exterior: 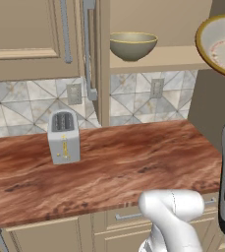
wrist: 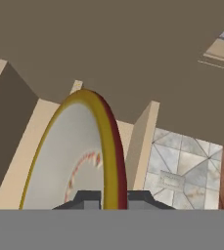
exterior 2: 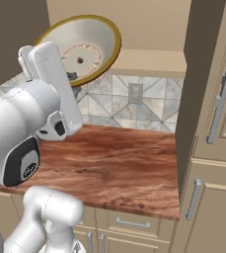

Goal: Open the cabinet. Pick the bowls from the counter and place them in the cabinet. Then close the cabinet.

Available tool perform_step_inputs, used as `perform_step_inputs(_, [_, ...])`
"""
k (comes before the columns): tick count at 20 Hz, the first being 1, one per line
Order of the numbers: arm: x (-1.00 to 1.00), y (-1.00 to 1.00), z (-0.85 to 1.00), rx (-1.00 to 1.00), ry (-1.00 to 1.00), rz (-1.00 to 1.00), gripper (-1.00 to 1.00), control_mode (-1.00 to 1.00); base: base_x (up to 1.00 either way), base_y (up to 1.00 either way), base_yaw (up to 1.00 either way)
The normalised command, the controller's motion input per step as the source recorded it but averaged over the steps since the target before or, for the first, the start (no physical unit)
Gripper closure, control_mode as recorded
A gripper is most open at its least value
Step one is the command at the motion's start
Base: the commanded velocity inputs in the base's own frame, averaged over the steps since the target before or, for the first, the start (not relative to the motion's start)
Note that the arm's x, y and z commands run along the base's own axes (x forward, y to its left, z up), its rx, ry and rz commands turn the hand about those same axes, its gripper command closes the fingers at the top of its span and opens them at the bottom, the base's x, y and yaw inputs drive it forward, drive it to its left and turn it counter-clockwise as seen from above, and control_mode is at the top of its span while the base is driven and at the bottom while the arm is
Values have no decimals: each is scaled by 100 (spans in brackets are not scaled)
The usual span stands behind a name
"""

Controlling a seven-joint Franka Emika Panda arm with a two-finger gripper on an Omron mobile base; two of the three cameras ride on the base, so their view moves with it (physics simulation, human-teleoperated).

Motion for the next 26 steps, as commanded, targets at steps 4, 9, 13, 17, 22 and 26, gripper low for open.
perform_step_inputs(4, [47, -5, -2, 0, -1, 12, 100, -100, 0, 0, 0])
perform_step_inputs(9, [33, -16, 0, 0, -1, 2, 100, -100, 0, 0, 0])
perform_step_inputs(13, [53, -3, -2, 0, 0, 0, 100, -100, 0, 0, 0])
perform_step_inputs(17, [56, -4, -1, 0, 1, 0, 100, -100, 0, 0, 0])
perform_step_inputs(22, [42, -28, 0, 0, 1, 0, 100, -100, 0, 0, 0])
perform_step_inputs(26, [39, -21, -2, 0, 3, 0, 100, -100, 0, 0, 0])
